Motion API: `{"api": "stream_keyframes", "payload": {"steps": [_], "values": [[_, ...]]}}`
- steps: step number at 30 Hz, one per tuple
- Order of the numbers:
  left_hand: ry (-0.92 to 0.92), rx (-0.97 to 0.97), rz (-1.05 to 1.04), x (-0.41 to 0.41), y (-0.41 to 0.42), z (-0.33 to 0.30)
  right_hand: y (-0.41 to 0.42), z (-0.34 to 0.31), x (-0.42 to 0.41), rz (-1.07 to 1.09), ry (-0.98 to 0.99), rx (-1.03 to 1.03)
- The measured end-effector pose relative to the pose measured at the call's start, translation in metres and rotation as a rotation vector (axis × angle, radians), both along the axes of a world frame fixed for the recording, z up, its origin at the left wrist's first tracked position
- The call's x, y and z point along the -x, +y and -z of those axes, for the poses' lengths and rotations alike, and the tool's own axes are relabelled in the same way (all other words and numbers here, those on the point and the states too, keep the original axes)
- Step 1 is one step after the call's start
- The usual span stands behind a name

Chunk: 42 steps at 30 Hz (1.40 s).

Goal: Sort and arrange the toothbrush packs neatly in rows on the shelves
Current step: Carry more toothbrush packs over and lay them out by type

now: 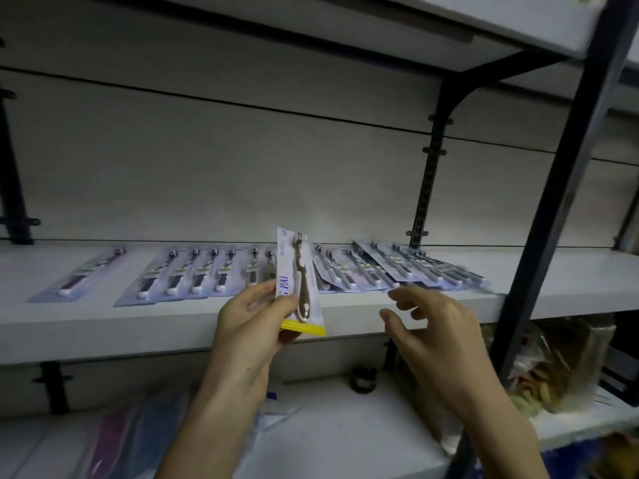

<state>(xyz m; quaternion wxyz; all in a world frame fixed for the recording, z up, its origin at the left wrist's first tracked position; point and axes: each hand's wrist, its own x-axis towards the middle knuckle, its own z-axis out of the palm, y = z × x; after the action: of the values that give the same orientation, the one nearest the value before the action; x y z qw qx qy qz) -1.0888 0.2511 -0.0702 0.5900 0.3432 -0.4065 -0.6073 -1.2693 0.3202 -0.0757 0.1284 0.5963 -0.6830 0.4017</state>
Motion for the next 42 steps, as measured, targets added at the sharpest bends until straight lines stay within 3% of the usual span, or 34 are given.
{"api": "stream_keyframes", "payload": {"steps": [21, 42], "values": [[-0.204, 0.133, -0.112, 0.051, -0.127, -0.021, -0.142, -0.015, 0.066, -0.151, -0.045, 0.25], [-0.441, 0.071, -0.155, 0.077, -0.149, -0.021, -0.196, -0.02, 0.113, -0.277, -0.084, 0.18]]}}
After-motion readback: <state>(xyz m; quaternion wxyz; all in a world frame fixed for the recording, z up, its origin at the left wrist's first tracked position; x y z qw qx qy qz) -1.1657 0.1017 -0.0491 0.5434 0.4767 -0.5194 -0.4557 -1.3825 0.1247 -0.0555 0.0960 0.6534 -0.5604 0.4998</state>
